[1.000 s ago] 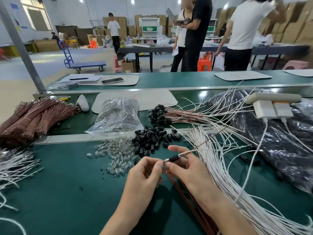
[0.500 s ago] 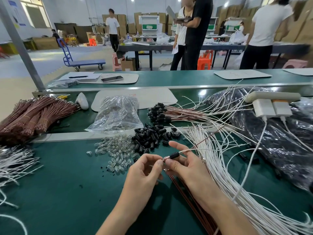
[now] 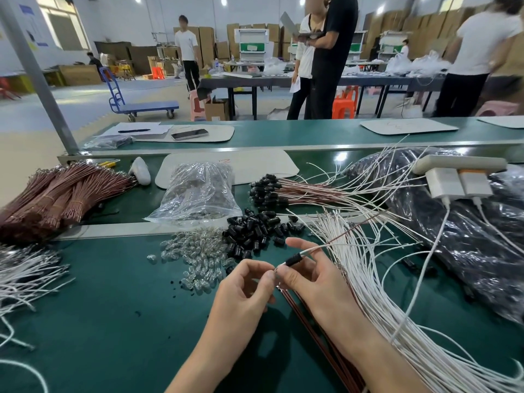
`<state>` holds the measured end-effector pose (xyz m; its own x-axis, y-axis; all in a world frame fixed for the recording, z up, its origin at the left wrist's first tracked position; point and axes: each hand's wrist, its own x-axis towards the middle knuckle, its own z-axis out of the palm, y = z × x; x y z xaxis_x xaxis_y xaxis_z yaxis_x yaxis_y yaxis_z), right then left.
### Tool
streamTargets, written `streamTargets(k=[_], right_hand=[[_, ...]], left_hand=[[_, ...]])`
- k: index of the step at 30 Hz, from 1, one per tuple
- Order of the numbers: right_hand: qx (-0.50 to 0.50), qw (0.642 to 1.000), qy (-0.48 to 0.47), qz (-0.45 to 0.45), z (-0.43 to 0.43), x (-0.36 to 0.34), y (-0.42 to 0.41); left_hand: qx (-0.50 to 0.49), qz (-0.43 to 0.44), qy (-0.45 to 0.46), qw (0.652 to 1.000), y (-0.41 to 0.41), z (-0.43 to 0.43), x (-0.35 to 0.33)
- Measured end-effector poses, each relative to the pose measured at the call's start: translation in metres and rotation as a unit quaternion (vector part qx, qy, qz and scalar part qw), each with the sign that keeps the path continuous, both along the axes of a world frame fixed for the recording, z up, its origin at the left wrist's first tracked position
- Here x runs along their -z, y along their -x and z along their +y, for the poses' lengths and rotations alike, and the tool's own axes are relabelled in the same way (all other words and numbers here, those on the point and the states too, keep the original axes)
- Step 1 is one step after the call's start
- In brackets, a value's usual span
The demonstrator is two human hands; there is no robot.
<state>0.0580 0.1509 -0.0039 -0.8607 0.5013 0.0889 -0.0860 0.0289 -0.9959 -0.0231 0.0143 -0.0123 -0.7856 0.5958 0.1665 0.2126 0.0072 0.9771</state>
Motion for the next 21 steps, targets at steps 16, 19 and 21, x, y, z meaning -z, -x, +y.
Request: streamTargets(k=[16, 19, 21], right_hand=[[0.018, 1.000, 0.013, 0.001, 0.0024, -0.0007, 0.0022], [0.013, 0.999, 0.030, -0.003, 0.0023, -0.0016, 0.0022], [0.012, 0.999, 0.036, -0.004, 0.0026, -0.0004, 0.0026]], left_hand=[[0.010, -0.012, -0.002, 1.000, -0.0001, -0.0010, -0.0019], [0.008, -0.016, -0.003, 1.000, 0.0004, -0.0013, -0.0012], [0.007, -0.015, 0.000, 1.000, 0.0009, -0.0013, -0.0008]])
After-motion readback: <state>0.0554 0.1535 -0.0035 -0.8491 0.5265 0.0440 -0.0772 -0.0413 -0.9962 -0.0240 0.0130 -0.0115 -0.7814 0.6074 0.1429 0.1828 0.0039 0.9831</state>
